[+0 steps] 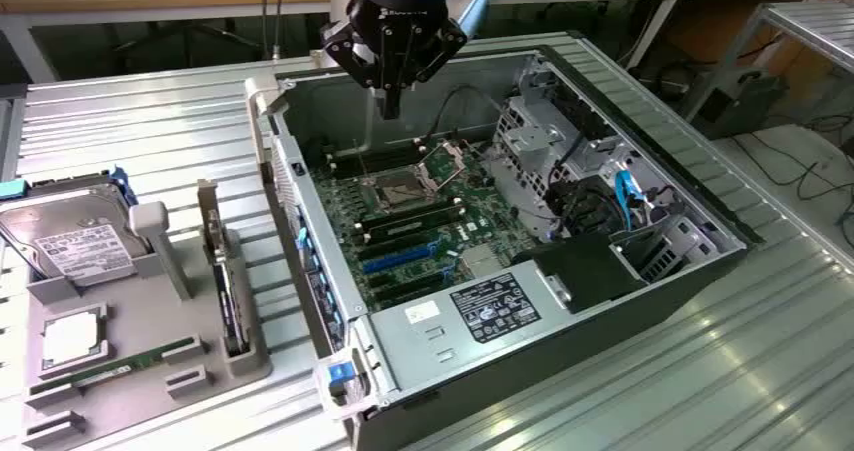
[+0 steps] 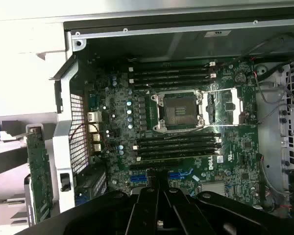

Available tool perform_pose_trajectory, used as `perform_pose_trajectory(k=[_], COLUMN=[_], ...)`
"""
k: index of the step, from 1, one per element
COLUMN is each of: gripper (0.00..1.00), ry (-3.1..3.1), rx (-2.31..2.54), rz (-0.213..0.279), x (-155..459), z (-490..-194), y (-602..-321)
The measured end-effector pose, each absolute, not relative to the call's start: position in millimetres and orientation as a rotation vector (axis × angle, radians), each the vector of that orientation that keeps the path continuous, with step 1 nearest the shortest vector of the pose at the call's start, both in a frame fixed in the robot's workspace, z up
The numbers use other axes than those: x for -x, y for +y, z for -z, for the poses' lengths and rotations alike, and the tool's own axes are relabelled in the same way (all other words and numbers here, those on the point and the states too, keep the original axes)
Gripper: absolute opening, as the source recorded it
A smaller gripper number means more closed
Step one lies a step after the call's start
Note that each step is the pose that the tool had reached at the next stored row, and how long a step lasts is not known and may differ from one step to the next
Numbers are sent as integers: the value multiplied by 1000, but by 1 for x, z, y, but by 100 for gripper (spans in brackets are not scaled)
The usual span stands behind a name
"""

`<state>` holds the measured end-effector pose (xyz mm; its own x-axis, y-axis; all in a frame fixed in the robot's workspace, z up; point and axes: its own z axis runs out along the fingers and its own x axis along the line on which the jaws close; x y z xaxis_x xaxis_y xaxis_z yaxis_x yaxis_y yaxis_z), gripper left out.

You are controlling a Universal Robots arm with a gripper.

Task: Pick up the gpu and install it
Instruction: 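Reach for the gpu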

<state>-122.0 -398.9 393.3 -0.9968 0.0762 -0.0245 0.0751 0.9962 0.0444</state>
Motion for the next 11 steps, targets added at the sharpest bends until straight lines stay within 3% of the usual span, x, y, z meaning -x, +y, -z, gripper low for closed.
perform_pose_trajectory(k=[11], gripper=[11], ry=[3113], rx=[-118], rz=[-68], x=[125], z=[-393], y=[-400])
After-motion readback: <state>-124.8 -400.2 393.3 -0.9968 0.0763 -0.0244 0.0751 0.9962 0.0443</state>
